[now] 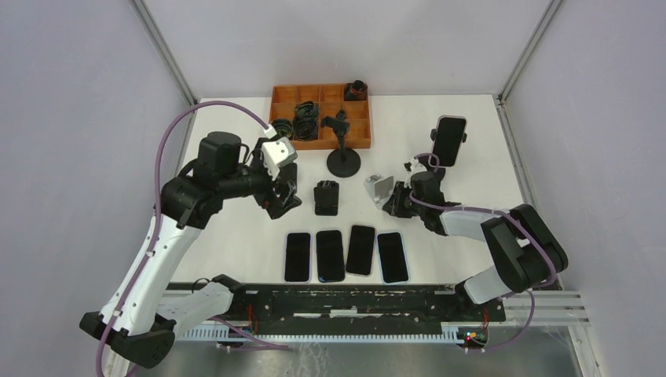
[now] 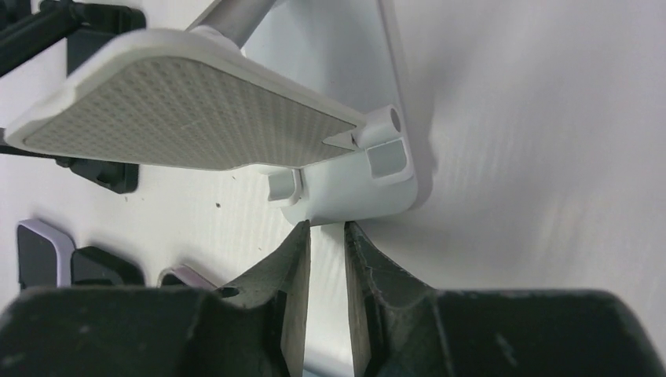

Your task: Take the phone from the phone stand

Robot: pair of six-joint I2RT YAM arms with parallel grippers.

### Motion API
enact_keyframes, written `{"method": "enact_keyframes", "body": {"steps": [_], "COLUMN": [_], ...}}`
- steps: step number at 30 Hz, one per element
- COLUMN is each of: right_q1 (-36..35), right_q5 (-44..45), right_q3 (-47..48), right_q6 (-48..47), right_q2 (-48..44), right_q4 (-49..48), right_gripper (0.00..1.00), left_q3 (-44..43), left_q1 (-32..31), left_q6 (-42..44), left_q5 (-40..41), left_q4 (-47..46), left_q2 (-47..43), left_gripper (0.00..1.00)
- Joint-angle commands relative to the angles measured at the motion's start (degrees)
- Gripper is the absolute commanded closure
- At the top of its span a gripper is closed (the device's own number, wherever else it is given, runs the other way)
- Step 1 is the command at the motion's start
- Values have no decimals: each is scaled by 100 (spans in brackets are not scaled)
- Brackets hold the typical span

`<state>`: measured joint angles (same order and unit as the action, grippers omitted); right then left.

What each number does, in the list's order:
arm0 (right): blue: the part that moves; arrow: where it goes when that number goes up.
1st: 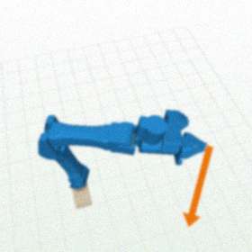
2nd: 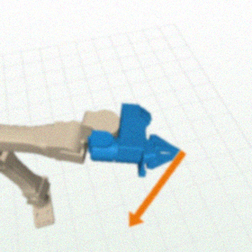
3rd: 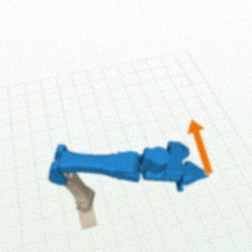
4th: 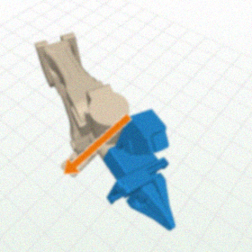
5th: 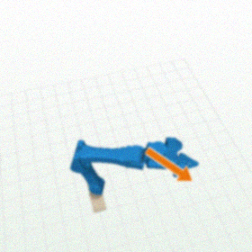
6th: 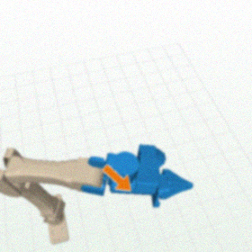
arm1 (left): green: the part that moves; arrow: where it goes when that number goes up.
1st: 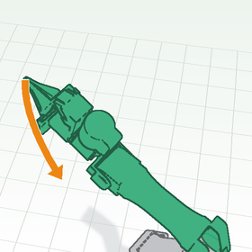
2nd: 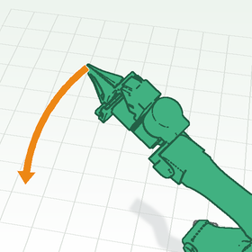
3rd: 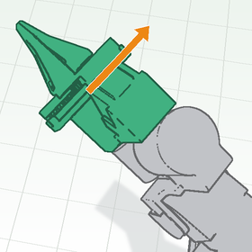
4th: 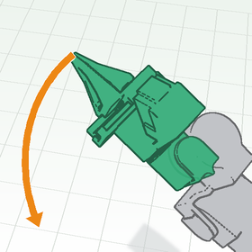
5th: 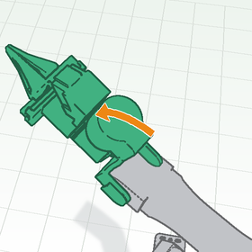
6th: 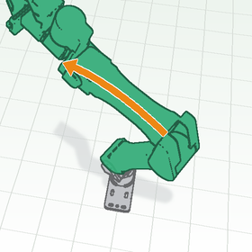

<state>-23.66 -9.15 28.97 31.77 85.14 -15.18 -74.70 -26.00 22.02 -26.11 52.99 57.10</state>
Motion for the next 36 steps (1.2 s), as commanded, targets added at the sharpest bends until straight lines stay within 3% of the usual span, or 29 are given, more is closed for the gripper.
{"method": "enact_keyframes", "body": {"steps": [1,5,8,15,21,29,36], "right_q1": [-227,-296,-333,102,796,1660,3102], "right_q5": [144,-47,-259,-183,59,1378,218], "right_q3": [310,352,640,1626,2890,3963,3886], "right_q6": [161,418,287,-467,-1089,-1741,-1617], "right_q2": [375,329,96,-1514,-2054,-2107,-1886], "right_q4": [-278,-519,-185,1105,2381,3433,3260], "right_gripper": [72,66,59,27,3,2,2], "left_q3": [-232,-238,-252,-265,-339,-344,-339], "left_q1": [-11,-8,-13,-10,-11,-11,-11], "left_q6": [222,297,303,315,329,383,449], "left_q5": [-107,-59,-61,-84,-159,-279,-408], "left_q4": [-202,-200,-193,-99,-34,93,172], "left_q2": [27,25,31,-31,-51,-90,-75], "left_gripper": [0,0,0,0,0,0,0]}}
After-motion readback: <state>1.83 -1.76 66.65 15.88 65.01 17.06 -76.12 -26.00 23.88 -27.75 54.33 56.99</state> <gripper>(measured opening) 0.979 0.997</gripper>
